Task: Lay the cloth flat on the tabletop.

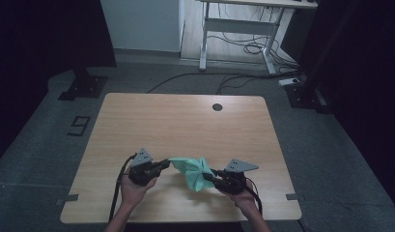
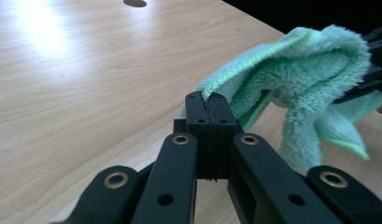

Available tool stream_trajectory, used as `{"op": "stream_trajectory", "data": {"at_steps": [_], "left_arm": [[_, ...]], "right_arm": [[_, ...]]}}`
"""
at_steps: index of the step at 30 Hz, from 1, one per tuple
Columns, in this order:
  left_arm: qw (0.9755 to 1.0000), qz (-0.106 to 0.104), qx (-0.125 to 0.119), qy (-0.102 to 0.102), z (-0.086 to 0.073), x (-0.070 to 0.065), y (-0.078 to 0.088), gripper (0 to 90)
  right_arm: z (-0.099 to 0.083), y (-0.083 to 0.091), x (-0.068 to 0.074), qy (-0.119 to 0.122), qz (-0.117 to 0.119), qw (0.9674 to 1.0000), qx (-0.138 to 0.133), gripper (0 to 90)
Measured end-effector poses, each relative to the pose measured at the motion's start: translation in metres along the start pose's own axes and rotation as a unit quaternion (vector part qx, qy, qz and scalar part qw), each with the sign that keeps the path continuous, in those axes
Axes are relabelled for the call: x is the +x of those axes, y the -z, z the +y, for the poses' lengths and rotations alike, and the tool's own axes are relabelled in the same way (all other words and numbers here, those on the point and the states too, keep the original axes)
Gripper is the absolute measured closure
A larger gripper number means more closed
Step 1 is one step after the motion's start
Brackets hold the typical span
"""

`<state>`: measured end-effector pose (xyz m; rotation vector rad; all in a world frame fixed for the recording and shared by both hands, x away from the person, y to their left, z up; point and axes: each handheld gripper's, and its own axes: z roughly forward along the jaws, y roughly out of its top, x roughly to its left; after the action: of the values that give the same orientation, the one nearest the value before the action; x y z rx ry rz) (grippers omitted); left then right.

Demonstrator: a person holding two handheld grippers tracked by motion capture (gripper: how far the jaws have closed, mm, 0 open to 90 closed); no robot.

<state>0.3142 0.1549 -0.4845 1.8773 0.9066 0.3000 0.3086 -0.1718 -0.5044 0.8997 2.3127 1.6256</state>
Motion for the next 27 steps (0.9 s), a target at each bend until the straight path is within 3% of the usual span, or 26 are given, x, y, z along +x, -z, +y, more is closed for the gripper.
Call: {"op": "stream_trajectory", "data": {"at_steps": [4,9,20,22,27], "left_arm": [[0.9999,0.007,0.011,-0.004,-0.006,-0.001,0.001,90.0],[0.9998,0.006,0.02,0.001,-0.013,0.0,-0.001,90.0],[0.9998,0.017,0.012,0.0,-0.012,0.002,0.006,90.0],[0.9998,0.018,0.011,0.001,-0.012,0.002,0.008,90.0],[0.9997,0.023,0.008,0.001,-0.014,0.003,0.014,90.0]], "right_arm": [[-0.005,-0.001,-0.002,-0.001,-0.029,0.9994,0.02,72.1],[-0.012,-0.002,-0.005,-0.003,-0.04,0.9987,0.032,68.6],[-0.012,0.015,-0.011,-0.013,-0.063,0.9978,0.016,54.3],[-0.012,0.017,-0.012,-0.017,-0.066,0.9976,0.015,54.3],[-0.016,0.022,-0.021,-0.029,-0.078,0.9962,0.025,70.2]]}}
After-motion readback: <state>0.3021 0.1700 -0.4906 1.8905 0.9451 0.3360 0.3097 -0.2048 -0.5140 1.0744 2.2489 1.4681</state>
